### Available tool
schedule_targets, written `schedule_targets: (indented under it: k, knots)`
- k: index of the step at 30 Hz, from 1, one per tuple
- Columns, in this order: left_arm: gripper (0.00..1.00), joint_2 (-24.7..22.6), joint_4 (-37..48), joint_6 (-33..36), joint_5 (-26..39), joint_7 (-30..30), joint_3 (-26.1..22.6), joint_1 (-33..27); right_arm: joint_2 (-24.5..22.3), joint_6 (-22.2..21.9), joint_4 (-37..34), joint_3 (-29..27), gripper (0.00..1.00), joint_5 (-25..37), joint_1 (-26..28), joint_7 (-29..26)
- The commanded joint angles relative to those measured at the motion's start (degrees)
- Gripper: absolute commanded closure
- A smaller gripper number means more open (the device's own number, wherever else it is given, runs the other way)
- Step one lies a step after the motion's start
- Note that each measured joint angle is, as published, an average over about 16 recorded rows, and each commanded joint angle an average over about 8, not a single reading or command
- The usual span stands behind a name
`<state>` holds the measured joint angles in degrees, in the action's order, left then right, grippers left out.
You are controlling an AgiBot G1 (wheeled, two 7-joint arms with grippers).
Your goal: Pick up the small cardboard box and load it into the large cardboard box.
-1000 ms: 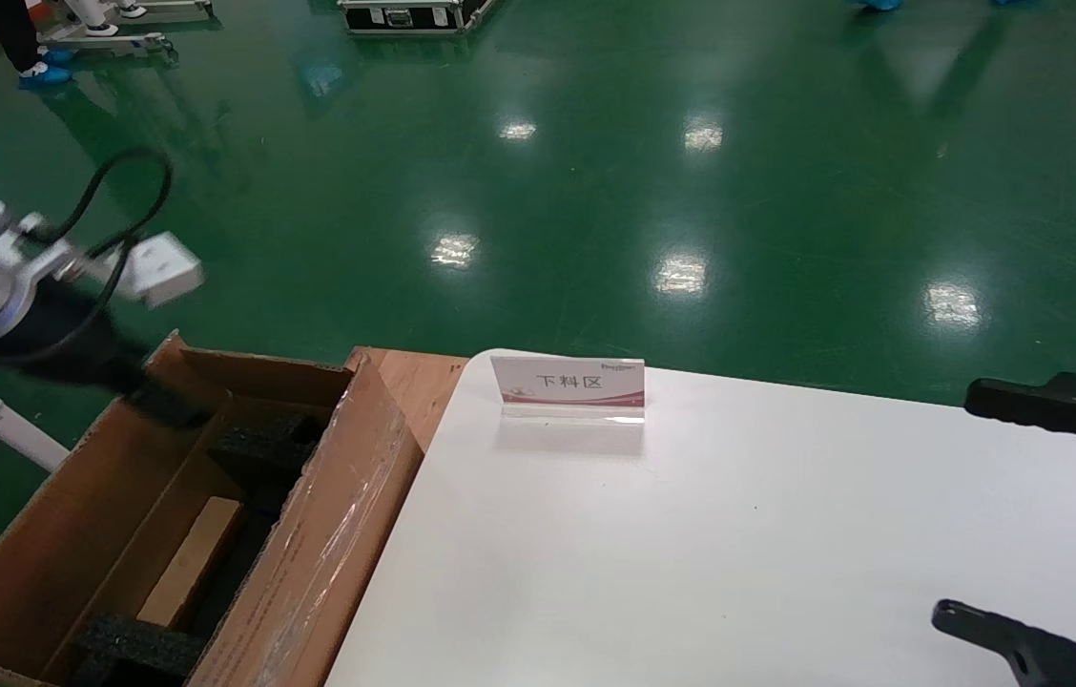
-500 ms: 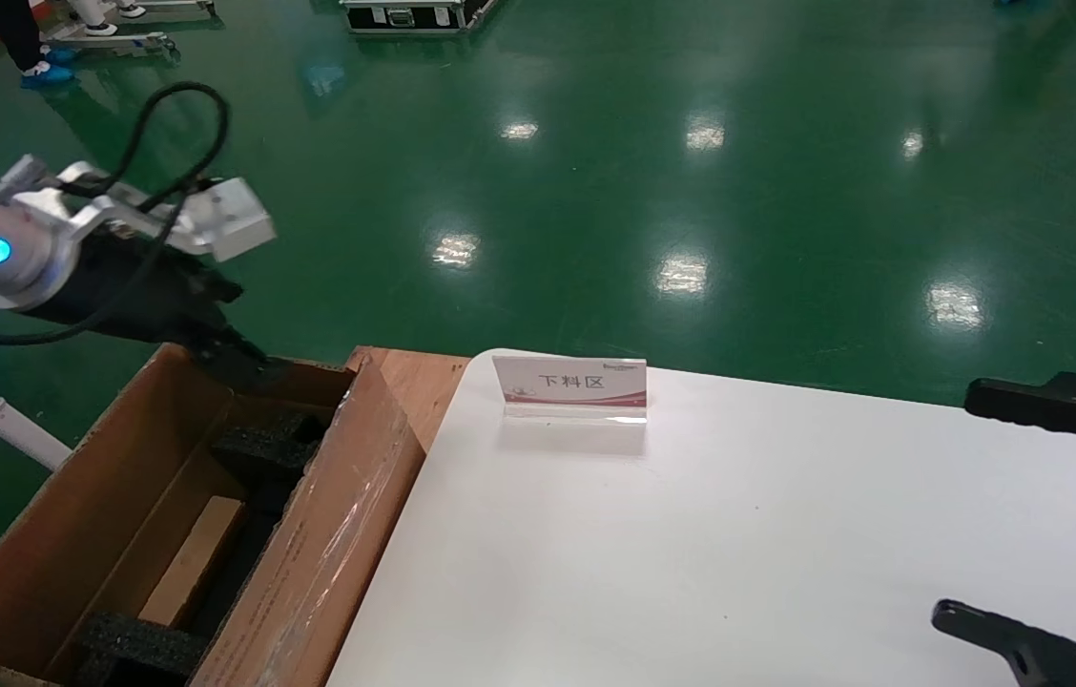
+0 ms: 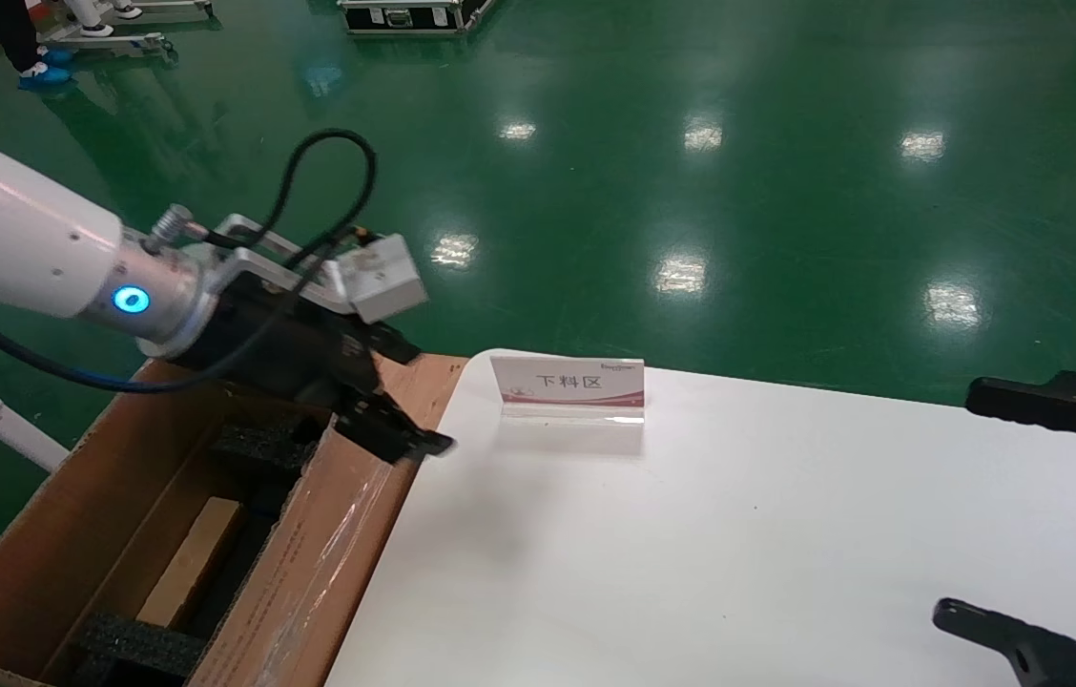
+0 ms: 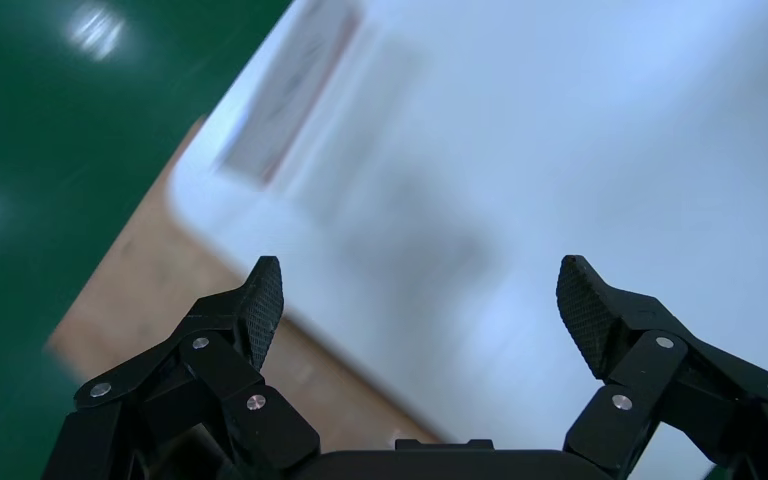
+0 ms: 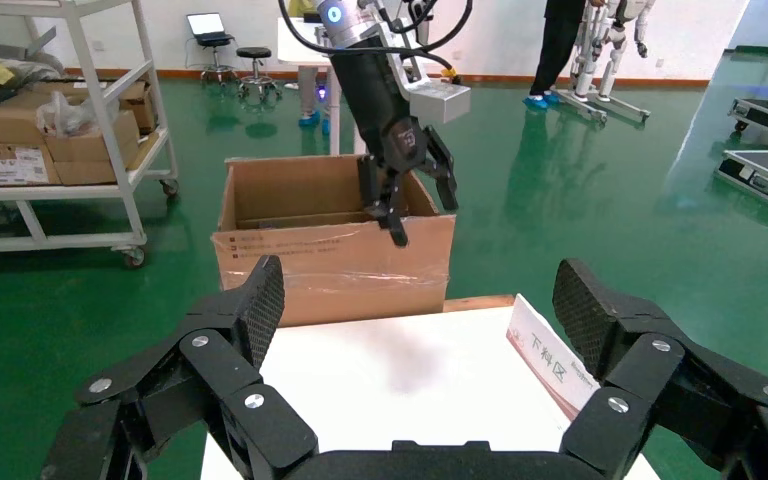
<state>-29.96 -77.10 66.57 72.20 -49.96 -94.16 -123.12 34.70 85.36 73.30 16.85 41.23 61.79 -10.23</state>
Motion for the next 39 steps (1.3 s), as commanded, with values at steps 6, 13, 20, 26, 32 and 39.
schedule_targets:
  k: [6,13,20,26,32,39]
  knots:
    - [0.00,-0.84,0.59,3.18,-5.05,6.53,13.01,10.25,0.04,0.04,0.03,-0.11,0.00,0.07,-0.03,-0.06]
    - [0.00,-1.69,1.18,6.38,-10.12,13.08,26.06,20.53,0.08,0.08,0.07,-0.21,0.00,0.15,-0.06,-0.13]
    - [0.00,-2.53,1.76,9.57,-15.18,19.62,39.10,30.80,0.12,0.12,0.10,-0.32,0.00,0.23,-0.09,-0.19]
    - [0.00,-3.26,2.27,12.30,-19.51,25.22,50.26,39.60,0.16,0.16,0.13,-0.40,0.00,0.30,-0.11,-0.25]
    - [0.00,-3.98,2.77,15.04,-23.85,30.82,61.43,48.39,0.19,0.19,0.16,-0.49,0.00,0.37,-0.13,-0.31]
    - [0.00,-4.79,3.34,18.11,-28.72,37.11,73.96,58.26,0.23,0.24,0.20,-0.60,0.00,0.45,-0.16,-0.37]
